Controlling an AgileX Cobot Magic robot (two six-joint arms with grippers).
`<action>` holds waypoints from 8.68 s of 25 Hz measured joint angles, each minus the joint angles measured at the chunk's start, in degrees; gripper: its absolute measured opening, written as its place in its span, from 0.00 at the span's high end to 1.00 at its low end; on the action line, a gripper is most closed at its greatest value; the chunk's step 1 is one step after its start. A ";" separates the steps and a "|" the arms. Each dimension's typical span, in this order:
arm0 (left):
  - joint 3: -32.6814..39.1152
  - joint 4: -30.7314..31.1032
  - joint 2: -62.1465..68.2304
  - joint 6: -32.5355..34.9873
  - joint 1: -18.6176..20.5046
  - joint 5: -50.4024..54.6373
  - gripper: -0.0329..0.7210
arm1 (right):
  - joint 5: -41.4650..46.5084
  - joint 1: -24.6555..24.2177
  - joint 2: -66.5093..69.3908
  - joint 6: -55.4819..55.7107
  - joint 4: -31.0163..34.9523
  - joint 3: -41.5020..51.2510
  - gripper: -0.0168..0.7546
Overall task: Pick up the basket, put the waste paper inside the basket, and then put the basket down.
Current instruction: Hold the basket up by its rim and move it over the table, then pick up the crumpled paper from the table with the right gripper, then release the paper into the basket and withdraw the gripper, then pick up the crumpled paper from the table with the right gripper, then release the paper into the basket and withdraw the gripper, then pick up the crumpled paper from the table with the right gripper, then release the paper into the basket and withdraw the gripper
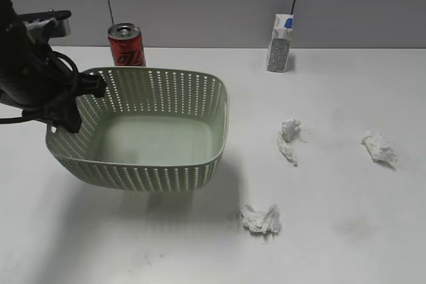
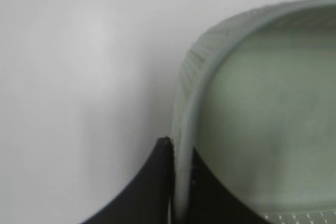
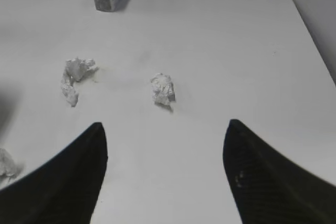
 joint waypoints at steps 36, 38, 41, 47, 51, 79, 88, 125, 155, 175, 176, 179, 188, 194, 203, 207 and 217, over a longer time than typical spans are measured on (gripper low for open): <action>1.77 0.10 -0.08 -0.01 0.00 -2.94 0.96 | -14.64 0.00 93.70 -5.10 2.69 -32.86 0.78; 1.77 0.10 -0.08 -0.01 0.00 -2.94 0.96 | -13.35 0.06 93.29 -5.17 3.54 -32.99 0.90; 1.77 0.23 -0.08 -0.01 0.00 -2.94 0.96 | -11.35 1.93 90.33 -6.13 3.86 -33.64 0.92; 1.77 0.23 -0.08 -0.01 0.00 -2.94 0.96 | -8.34 15.26 81.23 -9.21 4.82 -39.35 0.92; 1.77 0.23 -0.08 -0.01 0.00 -2.94 0.96 | -7.97 26.06 78.88 -9.58 9.37 -46.62 0.92; 1.82 0.24 -0.08 -0.15 0.00 -3.42 0.96 | 0.79 25.87 86.56 -5.14 5.53 -58.06 0.15; 1.82 0.30 -0.08 -0.15 0.00 -3.42 0.96 | -3.27 18.41 93.10 -2.62 4.53 -52.41 0.25; 1.82 0.34 -0.08 -0.15 0.00 -4.89 0.96 | 1.98 27.32 81.64 -15.63 25.75 -61.73 0.95; 1.82 2.53 0.49 -0.15 2.16 -1.51 0.96 | 26.29 36.32 86.29 -7.18 1.90 -74.40 0.21; 1.82 7.85 0.49 -0.15 3.55 1.98 0.96 | -7.56 36.32 82.66 -0.59 3.39 -28.64 0.21; 1.82 7.85 0.49 -0.15 3.55 1.87 0.96 | -8.49 36.32 82.97 -0.54 4.19 -28.38 0.21; 1.82 7.74 0.49 -0.15 3.55 1.23 0.96 | -9.32 36.32 84.69 -0.54 7.64 -28.13 0.21; 1.82 7.74 0.49 -0.15 3.55 1.02 0.96 | -6.95 36.32 90.04 -0.48 10.06 -28.05 0.28; 1.82 7.74 0.49 -0.15 3.55 0.97 0.96 | -6.56 36.32 90.19 -0.48 10.29 -28.05 0.70; 1.82 7.74 0.49 -0.15 3.55 0.91 0.96 | -0.89 36.32 85.65 -1.40 10.30 -33.08 0.96; 1.82 7.74 0.49 -0.15 3.55 0.85 0.96 | -0.46 36.32 79.06 -1.64 10.75 -38.29 0.96; 1.82 5.92 0.49 -0.15 3.55 -0.42 0.96 | -9.54 37.86 80.01 -6.98 22.56 -53.59 0.96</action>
